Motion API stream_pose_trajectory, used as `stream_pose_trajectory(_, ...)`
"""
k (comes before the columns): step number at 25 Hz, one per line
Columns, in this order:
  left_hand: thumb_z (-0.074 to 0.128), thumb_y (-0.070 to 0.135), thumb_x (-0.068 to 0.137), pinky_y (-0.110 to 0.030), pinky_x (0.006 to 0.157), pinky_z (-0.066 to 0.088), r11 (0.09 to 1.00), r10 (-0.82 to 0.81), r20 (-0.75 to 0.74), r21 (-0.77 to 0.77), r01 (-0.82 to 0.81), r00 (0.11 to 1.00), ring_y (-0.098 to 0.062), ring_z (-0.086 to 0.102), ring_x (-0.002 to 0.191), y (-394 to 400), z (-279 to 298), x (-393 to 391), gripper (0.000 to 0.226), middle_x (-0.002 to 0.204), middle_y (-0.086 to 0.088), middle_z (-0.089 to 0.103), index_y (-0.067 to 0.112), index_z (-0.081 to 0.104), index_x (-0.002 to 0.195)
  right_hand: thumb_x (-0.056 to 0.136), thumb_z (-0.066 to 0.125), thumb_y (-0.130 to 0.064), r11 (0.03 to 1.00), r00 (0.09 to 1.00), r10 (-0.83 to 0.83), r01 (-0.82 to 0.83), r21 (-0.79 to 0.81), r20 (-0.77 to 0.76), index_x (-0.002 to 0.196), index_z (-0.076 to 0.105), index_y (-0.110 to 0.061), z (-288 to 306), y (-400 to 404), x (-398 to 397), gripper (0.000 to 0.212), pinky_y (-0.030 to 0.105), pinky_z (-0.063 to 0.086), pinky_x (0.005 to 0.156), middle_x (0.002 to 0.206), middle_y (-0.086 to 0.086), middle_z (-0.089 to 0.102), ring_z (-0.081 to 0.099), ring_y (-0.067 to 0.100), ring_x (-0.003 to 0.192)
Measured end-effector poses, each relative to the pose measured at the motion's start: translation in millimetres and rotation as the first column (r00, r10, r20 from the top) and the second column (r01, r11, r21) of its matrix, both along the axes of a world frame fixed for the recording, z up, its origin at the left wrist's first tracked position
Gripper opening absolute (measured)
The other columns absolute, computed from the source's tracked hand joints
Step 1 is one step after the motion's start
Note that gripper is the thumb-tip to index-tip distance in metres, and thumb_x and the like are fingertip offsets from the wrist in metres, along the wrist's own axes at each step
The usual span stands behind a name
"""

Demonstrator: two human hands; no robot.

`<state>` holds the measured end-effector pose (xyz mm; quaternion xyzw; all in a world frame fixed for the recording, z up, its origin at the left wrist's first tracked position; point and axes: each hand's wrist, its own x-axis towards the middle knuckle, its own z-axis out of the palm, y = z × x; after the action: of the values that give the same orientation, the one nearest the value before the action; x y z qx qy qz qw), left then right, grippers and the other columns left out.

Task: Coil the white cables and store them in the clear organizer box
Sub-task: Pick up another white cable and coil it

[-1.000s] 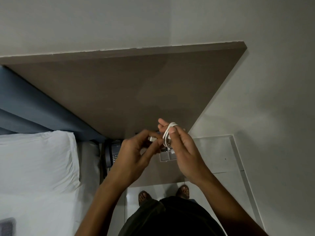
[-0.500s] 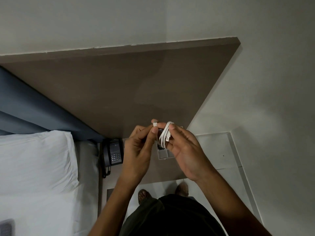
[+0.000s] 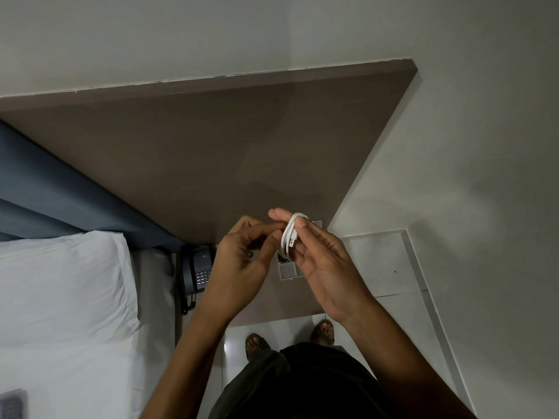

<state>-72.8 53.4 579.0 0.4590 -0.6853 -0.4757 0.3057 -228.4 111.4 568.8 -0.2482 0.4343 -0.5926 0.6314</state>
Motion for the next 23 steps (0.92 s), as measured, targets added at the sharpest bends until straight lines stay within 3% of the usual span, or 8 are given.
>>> stream_pose_trajectory(3, 0.07, 0.015, 0.105, -0.011, 0.077, 0.051, 0.984, -0.171, 0.075, -0.036, 0.174, 0.982, -0.014, 0.06, 0.082, 0, 3, 6, 0.025, 0.088, -0.003, 0.06, 0.025, 0.083, 0.124, 0.114, 0.049, -0.033, 0.999, 0.994, -0.041, 0.044, 0.018, -0.105, 0.141, 0.07, -0.021, -7, 4, -1, 0.036, 0.039, 0.048, 0.119, 0.141, -0.001, 0.074, 0.064, 0.016, 0.138)
stream_pose_trajectory(5, 0.075, 0.023, 0.102, -0.013, 0.074, 0.052, 0.972, -0.23, 0.016, -0.038, 0.231, 0.973, -0.009, 0.06, 0.079, -4, 6, 16, 0.021, 0.087, -0.001, 0.062, 0.028, 0.084, 0.12, 0.111, 0.054, -0.041, 0.997, 0.984, -0.052, 0.06, 0.042, -0.169, 0.135, 0.074, -0.027, -11, 7, -2, 0.035, 0.045, 0.053, 0.115, 0.134, -0.005, 0.078, 0.07, 0.017, 0.13)
stream_pose_trajectory(7, 0.078, 0.035, 0.098, -0.016, 0.083, 0.057, 0.992, -0.106, -0.179, 0.055, 0.117, 0.978, -0.012, 0.068, 0.091, -16, 7, 28, 0.019, 0.101, -0.009, 0.069, 0.032, 0.082, 0.116, 0.11, 0.055, -0.044, 0.998, 0.986, -0.023, 0.031, 0.049, -0.168, 0.131, 0.077, -0.027, -12, 9, 0, 0.035, 0.037, 0.062, 0.102, 0.119, 0.0, 0.083, 0.079, 0.019, 0.114)
stream_pose_trajectory(9, 0.068, 0.043, 0.104, -0.018, 0.098, 0.059, 0.971, -0.101, -0.216, 0.192, 0.143, 0.971, -0.005, 0.073, 0.116, -29, 5, 32, 0.03, 0.124, 0.005, 0.075, 0.038, 0.073, 0.133, 0.109, 0.056, -0.046, 0.997, 0.99, 0.066, -0.06, 0.05, -0.126, 0.129, 0.078, -0.022, -12, 11, 1, 0.038, 0.027, 0.063, 0.089, 0.104, 0.004, 0.083, 0.08, 0.017, 0.098)
stream_pose_trajectory(13, 0.042, 0.043, 0.116, -0.029, 0.102, 0.06, 0.68, -0.323, -0.401, 0.532, 0.505, 0.857, -0.01, 0.077, 0.11, -26, -8, 25, 0.048, 0.111, 0.005, 0.082, 0.017, 0.066, 0.149, 0.112, 0.052, -0.037, 0.968, 0.963, 0.244, -0.248, 0.022, 0.117, 0.128, 0.076, -0.009, -12, 12, -5, 0.04, 0.023, 0.06, 0.082, 0.091, 0.001, 0.072, 0.07, 0.01, 0.086)
stream_pose_trajectory(17, 0.057, 0.018, 0.111, -0.041, 0.108, 0.059, 0.762, -0.259, -0.401, 0.474, 0.441, 0.879, -0.029, 0.071, 0.13, -15, -33, 25, 0.037, 0.138, -0.016, 0.075, 0.006, 0.068, 0.144, 0.113, 0.05, -0.03, 0.966, 0.941, 0.235, -0.255, 0.053, 0.243, 0.12, 0.075, -0.006, -20, 17, -14, 0.035, 0.025, 0.061, 0.083, 0.089, 0.003, 0.069, 0.069, 0.013, 0.084)
stream_pose_trajectory(19, 0.062, 0.014, 0.108, -0.044, 0.113, 0.057, 0.787, -0.192, -0.392, 0.487, 0.38, 0.9, -0.032, 0.069, 0.136, -12, -43, 24, 0.037, 0.142, -0.018, 0.074, 0.004, 0.069, 0.143, 0.112, 0.052, -0.024, 0.976, 0.964, 0.109, -0.149, 0.157, 0.242, 0.125, 0.073, -0.002, -30, 20, -14, 0.034, 0.026, 0.063, 0.081, 0.091, 0.007, 0.072, 0.07, 0.014, 0.085)
stream_pose_trajectory(23, 0.069, 0.018, 0.104, -0.03, 0.11, 0.059, 0.809, -0.182, -0.304, 0.495, 0.318, 0.935, -0.026, 0.072, 0.132, -3, -62, 17, 0.034, 0.139, -0.01, 0.078, 0.01, 0.076, 0.136, 0.115, 0.047, -0.019, 0.938, 0.954, -0.118, 0.015, 0.347, 0.276, 0.121, 0.068, 0.003, -59, 26, -20, 0.032, 0.027, 0.056, 0.069, 0.077, 0.007, 0.061, 0.06, 0.013, 0.068)
